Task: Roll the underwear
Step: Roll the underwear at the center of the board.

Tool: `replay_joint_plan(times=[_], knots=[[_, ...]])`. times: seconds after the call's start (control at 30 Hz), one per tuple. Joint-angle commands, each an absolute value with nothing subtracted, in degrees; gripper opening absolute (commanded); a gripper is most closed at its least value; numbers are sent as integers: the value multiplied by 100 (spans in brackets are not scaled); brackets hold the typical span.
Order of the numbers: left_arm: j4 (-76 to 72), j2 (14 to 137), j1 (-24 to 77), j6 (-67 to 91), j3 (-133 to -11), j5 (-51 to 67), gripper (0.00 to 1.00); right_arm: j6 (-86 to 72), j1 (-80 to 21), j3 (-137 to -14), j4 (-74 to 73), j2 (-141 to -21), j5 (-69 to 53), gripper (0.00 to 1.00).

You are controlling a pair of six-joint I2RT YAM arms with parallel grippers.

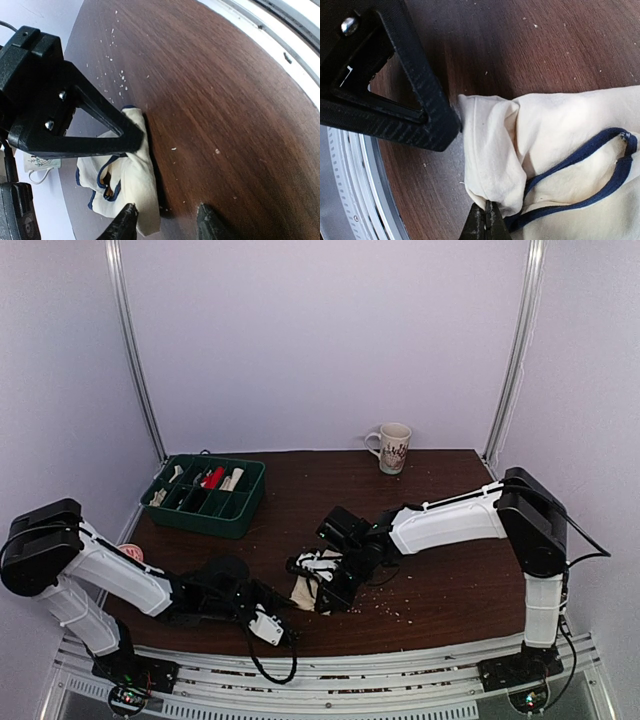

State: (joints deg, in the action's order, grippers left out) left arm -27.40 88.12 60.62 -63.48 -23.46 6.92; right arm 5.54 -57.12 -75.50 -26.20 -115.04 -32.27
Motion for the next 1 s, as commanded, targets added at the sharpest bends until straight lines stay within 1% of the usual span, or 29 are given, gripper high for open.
replay_joint_plan(times=[0.0,0.13,0.23,0.43,0.53,0.6,0.63,0.77,0.9,0.97], knots=[[-3170,9064,6111,-6506,-2380,416,43,504,-5716,-7659,-2713,-11626,-3337,0],[-3583,9543,6210,-6341,-2563,-312,40,534,-5706,-7686,-2766,-11662,-3323,0],[-3785,9788,6236,-6369,-2587,-506,38,540,-5693,-7662,-2747,-11676,-3301,0],[-3832,10016,6299,-6544,-2533,-519,25,554,-5615,-7574,-2686,-11668,-3302,0],[-3732,10082,6317,-6548,-2575,-523,12,548,-5576,-7541,-2663,-11643,-3283,0],[-3488,10113,6319,-6486,-2679,-500,0,556,-5562,-7539,-2661,-11599,-3222,0],[-3324,10124,6319,-6429,-2755,-447,0,561,-5562,-7510,-2650,-11561,-3175,0],[-2355,10076,6300,-6113,-3218,-60,0,554,-5561,-7247,-2439,-11154,-2907,15],[-1093,10239,6197,-5647,-3924,560,0,522,-5577,-6707,-2104,-10345,-2464,32],[-623,10400,6099,-5468,-4269,758,0,456,-5613,-6342,-1913,-9876,-2127,37]])
